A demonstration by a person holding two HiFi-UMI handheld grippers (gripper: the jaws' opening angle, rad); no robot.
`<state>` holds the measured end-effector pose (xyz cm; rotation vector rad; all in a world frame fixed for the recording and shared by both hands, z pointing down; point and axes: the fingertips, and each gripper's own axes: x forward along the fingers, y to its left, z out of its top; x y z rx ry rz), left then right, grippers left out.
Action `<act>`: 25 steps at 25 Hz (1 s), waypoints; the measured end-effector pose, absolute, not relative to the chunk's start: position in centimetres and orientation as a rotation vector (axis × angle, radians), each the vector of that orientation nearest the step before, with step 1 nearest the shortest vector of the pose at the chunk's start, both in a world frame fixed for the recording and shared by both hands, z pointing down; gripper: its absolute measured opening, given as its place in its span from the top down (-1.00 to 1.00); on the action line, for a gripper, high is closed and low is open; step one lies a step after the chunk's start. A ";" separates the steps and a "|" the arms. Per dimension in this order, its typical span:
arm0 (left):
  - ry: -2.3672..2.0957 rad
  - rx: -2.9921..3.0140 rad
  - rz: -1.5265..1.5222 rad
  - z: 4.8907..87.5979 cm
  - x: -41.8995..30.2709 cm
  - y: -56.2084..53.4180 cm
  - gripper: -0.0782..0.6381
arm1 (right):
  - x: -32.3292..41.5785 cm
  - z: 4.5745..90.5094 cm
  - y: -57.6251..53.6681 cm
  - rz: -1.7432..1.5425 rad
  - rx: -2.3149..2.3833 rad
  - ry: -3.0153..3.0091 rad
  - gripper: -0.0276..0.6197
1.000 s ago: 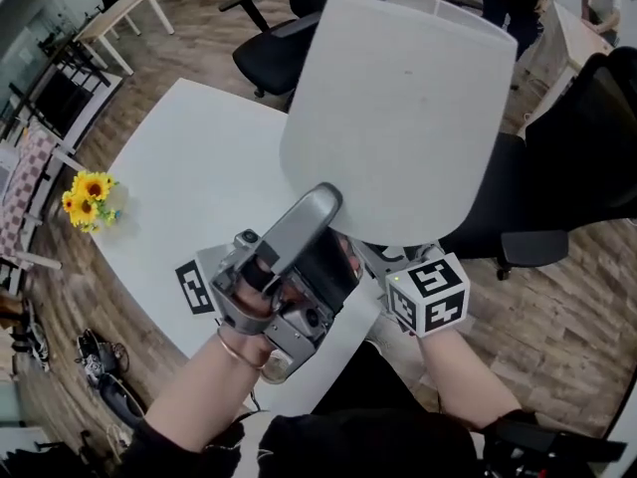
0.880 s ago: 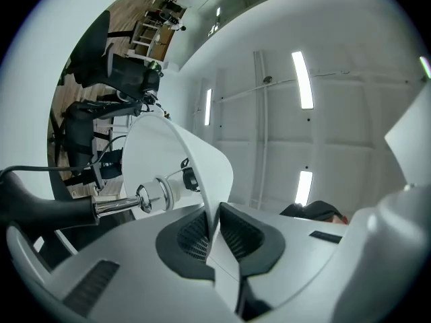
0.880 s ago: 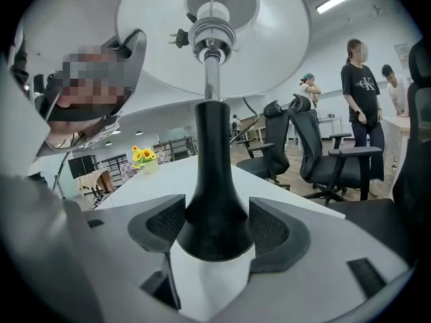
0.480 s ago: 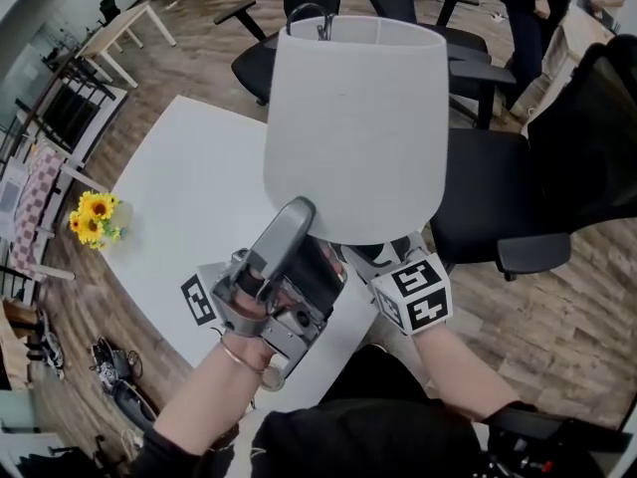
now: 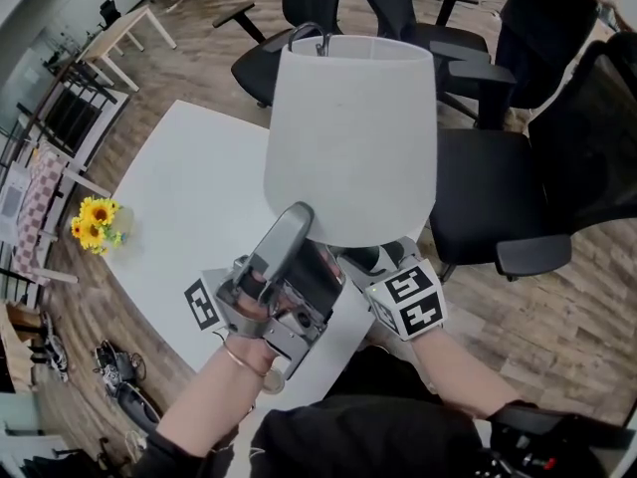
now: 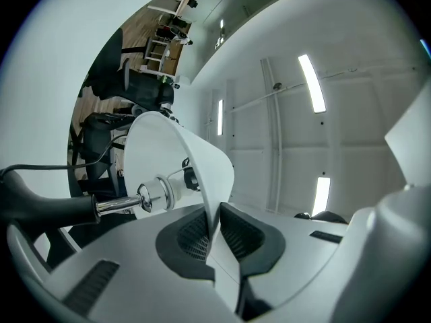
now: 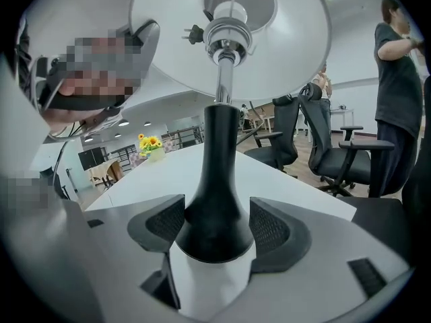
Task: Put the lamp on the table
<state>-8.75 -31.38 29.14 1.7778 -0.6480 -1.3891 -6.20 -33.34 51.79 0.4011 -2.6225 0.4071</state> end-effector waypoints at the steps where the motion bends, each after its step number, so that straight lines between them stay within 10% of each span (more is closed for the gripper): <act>1: -0.649 1.771 -1.394 29.2 -8.9 -31.3 0.71 | -6.2 51.8 -33.2 0.409 0.399 -2.619 -0.04; 25: -0.775 1.729 -1.372 30.2 -9.3 -30.6 0.67 | -6.1 52.9 -32.8 0.512 0.423 -2.592 -0.04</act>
